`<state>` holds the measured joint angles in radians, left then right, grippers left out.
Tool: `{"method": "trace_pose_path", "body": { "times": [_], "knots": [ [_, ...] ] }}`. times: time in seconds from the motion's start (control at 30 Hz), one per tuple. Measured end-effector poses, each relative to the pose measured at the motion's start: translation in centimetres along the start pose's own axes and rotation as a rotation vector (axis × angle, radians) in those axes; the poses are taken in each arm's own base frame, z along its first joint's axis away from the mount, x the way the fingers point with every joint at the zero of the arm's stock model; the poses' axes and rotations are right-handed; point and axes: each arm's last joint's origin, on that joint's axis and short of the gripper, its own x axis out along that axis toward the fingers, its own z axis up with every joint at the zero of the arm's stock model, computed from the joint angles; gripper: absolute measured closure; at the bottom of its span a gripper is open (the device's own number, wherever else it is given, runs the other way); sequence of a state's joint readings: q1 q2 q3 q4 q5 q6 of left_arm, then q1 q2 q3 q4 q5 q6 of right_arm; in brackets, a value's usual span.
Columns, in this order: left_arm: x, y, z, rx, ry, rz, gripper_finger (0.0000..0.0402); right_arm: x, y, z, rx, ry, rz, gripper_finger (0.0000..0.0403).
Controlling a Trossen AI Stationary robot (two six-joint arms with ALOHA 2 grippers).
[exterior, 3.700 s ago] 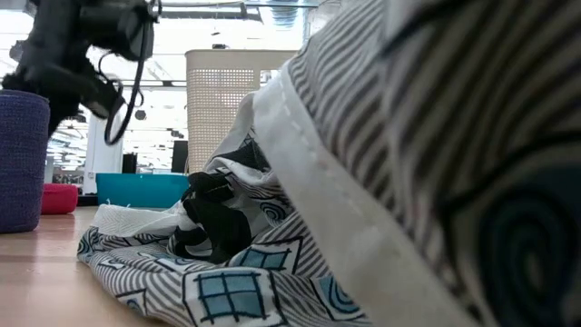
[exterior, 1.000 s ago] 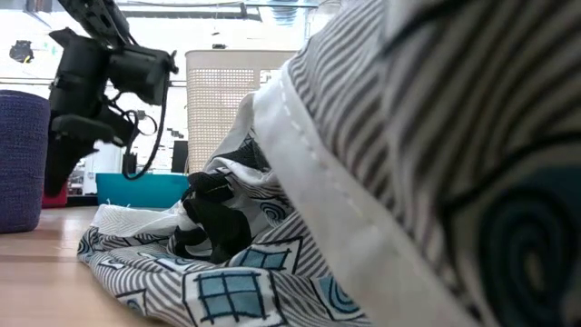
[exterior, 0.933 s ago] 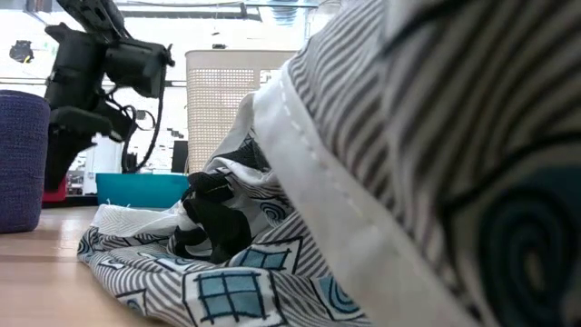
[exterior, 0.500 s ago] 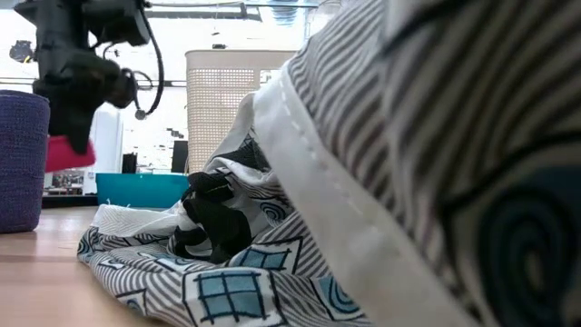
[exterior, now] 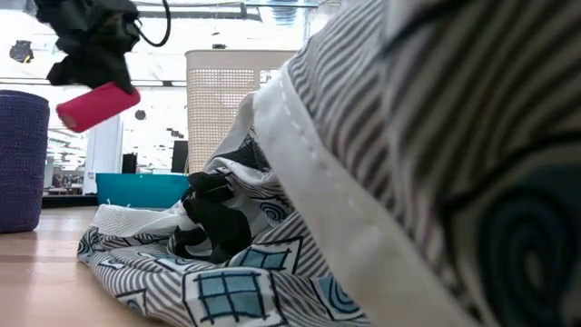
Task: Pick & place medical supplies in basket/bin
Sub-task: Put the red bandage into the blue bin
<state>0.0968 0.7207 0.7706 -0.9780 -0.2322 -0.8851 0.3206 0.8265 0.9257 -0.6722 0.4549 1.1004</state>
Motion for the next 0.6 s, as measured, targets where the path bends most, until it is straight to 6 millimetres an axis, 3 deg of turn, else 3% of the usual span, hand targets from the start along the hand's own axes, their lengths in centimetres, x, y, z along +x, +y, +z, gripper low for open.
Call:
{"method": "trace_pose_path", "body": {
  "times": [0.17,0.43,0.6],
  "knots": [
    [-0.6,0.4,1.6,-0.131,-0.171,0.151,0.0266,0.0,0.0,0.0,0.000,0.000,0.000,0.0143],
    [0.1,1.4,3.6,-0.359,-0.383,0.301,0.0266,0.0,0.0,0.0,-0.001,-0.018,-0.010,0.0143],
    [1.2,1.2,6.4,-0.342,-0.519,0.317,0.0266,0.0,-0.1,0.0,-0.010,-0.017,-0.013,0.0143]
  ]
}}
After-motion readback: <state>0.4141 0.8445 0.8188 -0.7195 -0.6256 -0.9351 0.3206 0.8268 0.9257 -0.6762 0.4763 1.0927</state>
